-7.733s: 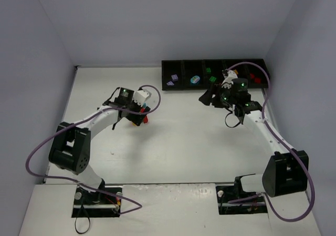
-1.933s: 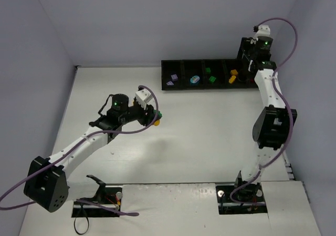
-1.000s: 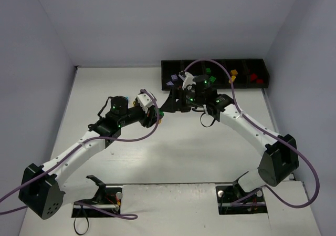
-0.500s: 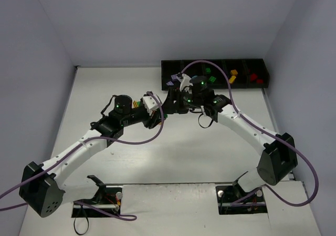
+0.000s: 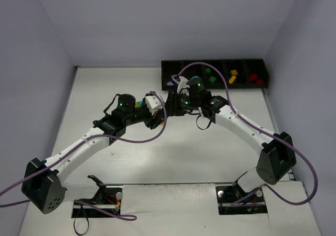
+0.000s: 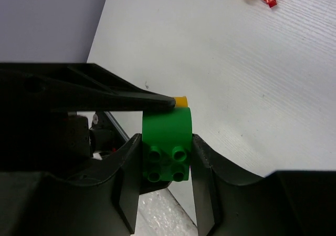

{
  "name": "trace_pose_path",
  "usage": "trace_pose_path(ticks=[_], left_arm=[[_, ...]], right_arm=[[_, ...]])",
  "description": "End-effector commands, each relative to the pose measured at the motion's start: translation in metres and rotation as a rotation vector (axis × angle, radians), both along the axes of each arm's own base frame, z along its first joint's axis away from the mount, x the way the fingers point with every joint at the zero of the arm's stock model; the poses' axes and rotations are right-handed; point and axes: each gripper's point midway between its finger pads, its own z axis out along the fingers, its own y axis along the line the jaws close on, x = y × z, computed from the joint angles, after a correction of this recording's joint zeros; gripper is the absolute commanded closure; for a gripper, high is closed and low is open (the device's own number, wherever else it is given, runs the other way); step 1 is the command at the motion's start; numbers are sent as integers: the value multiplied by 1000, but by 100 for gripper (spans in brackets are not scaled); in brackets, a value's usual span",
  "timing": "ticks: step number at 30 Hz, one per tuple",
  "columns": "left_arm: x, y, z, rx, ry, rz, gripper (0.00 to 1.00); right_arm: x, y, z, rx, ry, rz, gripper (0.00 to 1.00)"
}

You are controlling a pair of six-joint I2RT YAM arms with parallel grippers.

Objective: Sort the legos into containers by color

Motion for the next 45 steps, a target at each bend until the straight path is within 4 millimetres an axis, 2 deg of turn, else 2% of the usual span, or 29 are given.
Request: trace_pose_path(ticks=[1, 2, 3, 8, 10, 15, 18, 23, 24, 26, 27, 29, 30, 34, 35, 36, 38, 40, 45], left_arm=[[12, -4, 48, -63, -111, 24, 44], [12, -3, 46, -58, -107, 28, 26], [11, -1, 47, -57, -108, 34, 22], [6, 9, 42, -48, -117, 63, 18], [1, 12, 44, -52, -129, 60, 3], [-7, 15, 33, -51, -109, 47, 3], [3, 21, 31, -94, -49, 153, 3], [10, 26, 32, -286, 139, 277, 3], [5, 20, 46, -391, 190, 242, 3], [10, 28, 46, -493, 259, 239, 3], [10, 27, 67, -613, 286, 210, 3], [9, 26, 68, -676, 341, 154, 2], [5, 23, 81, -726, 354, 112, 3], [-9, 9, 101, -747, 399, -41, 6], [-8, 6, 103, -751, 402, -61, 8], [-10, 5, 113, -780, 391, -89, 10], [-9, 4, 117, -788, 381, -108, 11], [-9, 2, 121, -789, 373, -126, 11], [-12, -1, 140, -812, 321, -197, 12]], right_arm=[[5, 3, 24, 24, -83, 8, 98], [6, 2, 23, 20, -85, 6, 100], [10, -2, 24, 18, -88, -6, 100], [18, -12, 24, 21, -86, -23, 100], [21, -15, 27, 32, -84, -22, 100], [22, -15, 34, 59, -81, 7, 100], [22, -16, 35, 65, -83, 21, 100], [22, -25, 41, 82, -106, 39, 100], [22, -28, 44, 84, -122, 44, 100], [27, -39, 47, 94, -133, 41, 100], [26, -43, 50, 102, -140, 44, 100], [30, -51, 54, 113, -164, 48, 100], [28, -52, 57, 125, -170, 65, 100], [23, -52, 74, 164, -225, 127, 100], [22, -51, 77, 173, -236, 141, 100], [18, -48, 91, 204, -264, 185, 100], [16, -47, 94, 212, -270, 204, 100], [11, -44, 109, 241, -296, 247, 100], [6, -42, 128, 278, -329, 304, 100]])
